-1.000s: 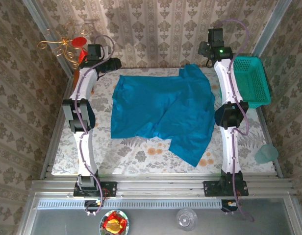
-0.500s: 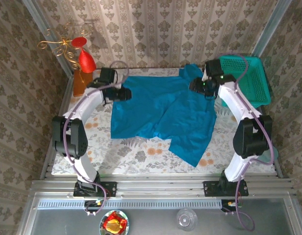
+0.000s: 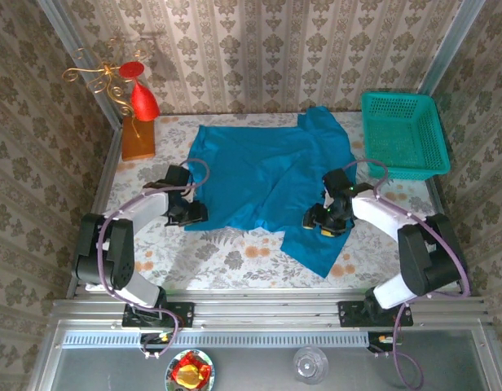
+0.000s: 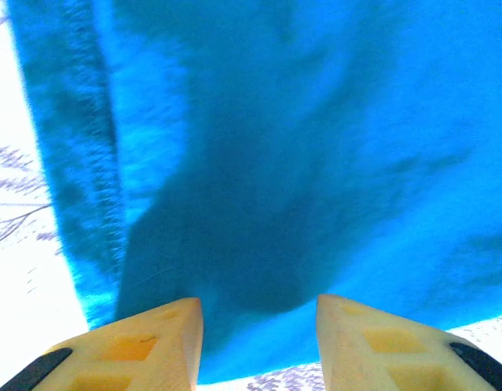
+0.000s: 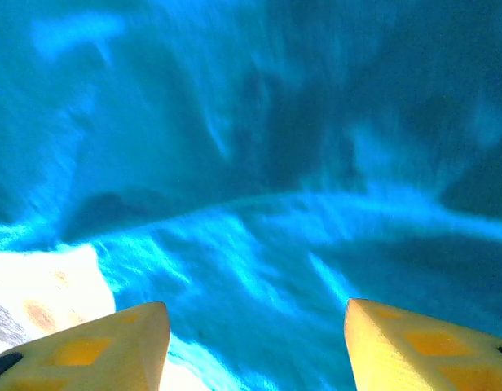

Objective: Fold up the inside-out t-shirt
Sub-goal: Smooth out the T-shirt at the center of the table.

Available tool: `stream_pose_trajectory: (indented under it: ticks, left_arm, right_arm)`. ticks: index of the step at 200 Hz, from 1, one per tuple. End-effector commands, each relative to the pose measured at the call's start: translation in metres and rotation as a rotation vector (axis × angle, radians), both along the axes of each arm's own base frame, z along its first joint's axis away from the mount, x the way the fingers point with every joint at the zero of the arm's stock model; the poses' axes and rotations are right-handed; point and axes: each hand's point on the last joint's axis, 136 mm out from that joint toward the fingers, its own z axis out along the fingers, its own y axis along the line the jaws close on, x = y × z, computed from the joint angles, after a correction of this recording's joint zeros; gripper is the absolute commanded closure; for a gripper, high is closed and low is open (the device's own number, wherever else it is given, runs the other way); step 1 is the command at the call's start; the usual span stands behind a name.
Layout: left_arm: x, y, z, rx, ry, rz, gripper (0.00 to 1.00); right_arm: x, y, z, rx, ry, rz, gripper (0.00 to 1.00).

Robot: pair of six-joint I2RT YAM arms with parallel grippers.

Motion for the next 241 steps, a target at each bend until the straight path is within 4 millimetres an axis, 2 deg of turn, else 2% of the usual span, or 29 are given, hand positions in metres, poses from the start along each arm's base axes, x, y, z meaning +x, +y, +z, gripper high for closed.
stream_pose_trajectory:
  ticks: [1, 10, 24, 46, 98, 125, 144, 169, 182, 196, 218, 241]
  left_arm:
    - [-0.001, 0.017, 0.005, 0.005, -0.023, 0.089, 0.59]
    - [-0.002, 0.022, 0.008, 0.006, -0.034, 0.108, 0.59]
    - [-0.005, 0.031, 0.012, 0.011, -0.039, 0.139, 0.59]
    - [-0.012, 0.04, 0.009, 0.021, -0.015, 0.152, 0.61]
    - [-0.02, 0.036, -0.005, 0.015, 0.051, 0.119, 0.65]
    - [-0.024, 0.04, -0.013, 0.033, 0.064, 0.126, 0.65]
    - [-0.026, 0.036, -0.02, 0.015, 0.088, 0.121, 0.65]
    - [-0.025, 0.036, -0.025, 0.016, 0.084, 0.134, 0.79]
    - [-0.023, 0.038, -0.025, 0.02, 0.077, 0.144, 0.91]
    - [-0.024, 0.04, -0.025, 0.015, 0.072, 0.156, 0.99]
    - [-0.023, 0.045, -0.019, -0.019, 0.046, 0.202, 1.0]
    - [-0.024, 0.057, -0.011, -0.042, 0.015, 0.268, 1.0]
  right_arm:
    - [-0.013, -0.011, 0.002, -0.046, -0.006, -0.057, 0.39]
    - [-0.019, -0.018, -0.001, -0.075, 0.005, -0.072, 0.39]
    - [-0.024, -0.024, 0.008, -0.087, -0.032, -0.087, 0.38]
    - [-0.032, -0.03, 0.012, -0.1, -0.049, -0.103, 0.38]
    - [-0.04, -0.039, 0.018, -0.132, -0.05, -0.122, 0.38]
    - [-0.046, -0.051, 0.014, -0.184, -0.026, -0.17, 0.37]
    - [-0.047, -0.049, 0.009, -0.165, -0.013, -0.195, 0.37]
    - [-0.038, -0.029, 0.004, -0.031, -0.02, -0.209, 0.38]
    - [-0.033, -0.02, 0.001, 0.021, -0.024, -0.212, 0.38]
    - [-0.029, -0.015, -0.004, 0.057, -0.02, -0.221, 0.38]
    - [-0.033, -0.022, -0.02, 0.061, 0.034, -0.276, 0.37]
    - [-0.046, -0.047, -0.037, 0.004, 0.108, -0.418, 0.33]
